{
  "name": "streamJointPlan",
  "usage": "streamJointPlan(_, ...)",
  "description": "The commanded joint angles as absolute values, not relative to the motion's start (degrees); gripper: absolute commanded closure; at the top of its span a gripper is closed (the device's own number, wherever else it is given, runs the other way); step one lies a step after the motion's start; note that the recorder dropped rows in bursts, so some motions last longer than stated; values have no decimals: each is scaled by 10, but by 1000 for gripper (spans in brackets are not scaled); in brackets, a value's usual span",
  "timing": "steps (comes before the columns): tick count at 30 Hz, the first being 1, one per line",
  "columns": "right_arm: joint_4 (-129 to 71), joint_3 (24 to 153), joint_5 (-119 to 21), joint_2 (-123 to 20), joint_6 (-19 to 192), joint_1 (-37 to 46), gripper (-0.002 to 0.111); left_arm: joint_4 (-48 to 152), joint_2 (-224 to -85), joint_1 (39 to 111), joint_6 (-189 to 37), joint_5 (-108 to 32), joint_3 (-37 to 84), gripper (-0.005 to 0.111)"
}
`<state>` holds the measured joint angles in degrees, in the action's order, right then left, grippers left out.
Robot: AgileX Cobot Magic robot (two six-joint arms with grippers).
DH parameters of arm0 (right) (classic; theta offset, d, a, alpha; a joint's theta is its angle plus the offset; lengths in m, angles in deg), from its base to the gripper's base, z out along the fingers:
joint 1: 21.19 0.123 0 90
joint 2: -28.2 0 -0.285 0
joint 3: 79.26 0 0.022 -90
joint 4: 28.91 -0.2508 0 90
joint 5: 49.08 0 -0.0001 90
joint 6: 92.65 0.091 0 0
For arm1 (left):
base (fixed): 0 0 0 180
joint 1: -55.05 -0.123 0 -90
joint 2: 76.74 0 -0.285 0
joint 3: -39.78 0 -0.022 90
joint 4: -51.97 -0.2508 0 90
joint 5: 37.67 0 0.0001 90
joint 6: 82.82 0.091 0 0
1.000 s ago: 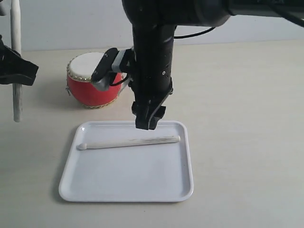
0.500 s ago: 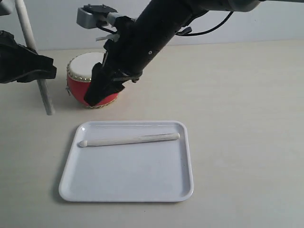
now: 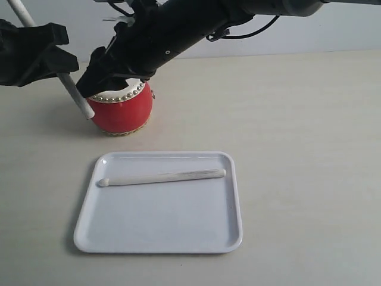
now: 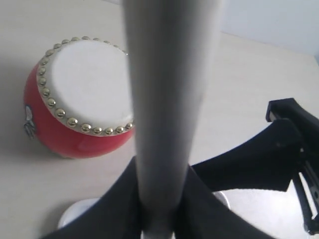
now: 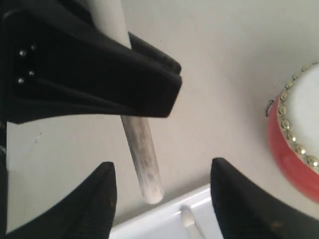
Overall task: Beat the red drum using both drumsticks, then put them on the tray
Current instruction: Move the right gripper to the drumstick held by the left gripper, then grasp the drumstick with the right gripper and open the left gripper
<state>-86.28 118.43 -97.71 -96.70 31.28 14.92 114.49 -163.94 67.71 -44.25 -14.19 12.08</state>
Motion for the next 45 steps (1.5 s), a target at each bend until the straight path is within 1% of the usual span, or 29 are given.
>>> streamJointPlan(1,-875,1188,-953,-963,301,158,54,1184,-1636,676,-441,-137,117,107)
streamJointPlan(11,-884,1188,-948,-963,289,168,55,1218,-1636,676,-441,-111,117,107)
streamJointPlan(14,-884,1188,-948,-963,289,168,62,1218,-1636,676,-441,-109,117,107)
streamJointPlan(22,-884,1188,-972,-963,289,168,98,1228,-1636,676,-441,-102,117,107)
streamJointPlan(24,-883,1188,-974,-963,289,168,108,1229,-1636,676,-441,-101,117,107)
streamJointPlan(33,-883,1188,-974,-963,289,168,108,1229,-1636,676,-429,-101,117,105)
streamJointPlan(34,-883,1188,-974,-963,289,168,108,1229,-1636,676,-429,-101,117,103)
streamJointPlan(37,-883,1188,-974,-963,292,168,108,1229,-1636,676,-428,-101,117,88)
streamJointPlan(38,-883,1188,-974,-963,292,168,108,1229,-1636,676,-426,-101,117,78)
streamJointPlan(41,-883,1188,-973,-963,297,168,108,1229,-1636,676,-414,-101,117,58)
streamJointPlan(43,-883,1188,-972,-963,303,168,108,1229,-1636,676,-401,-101,117,48)
streamJointPlan(45,-870,1188,-965,-963,312,168,108,1228,-1635,676,-384,-101,117,41)
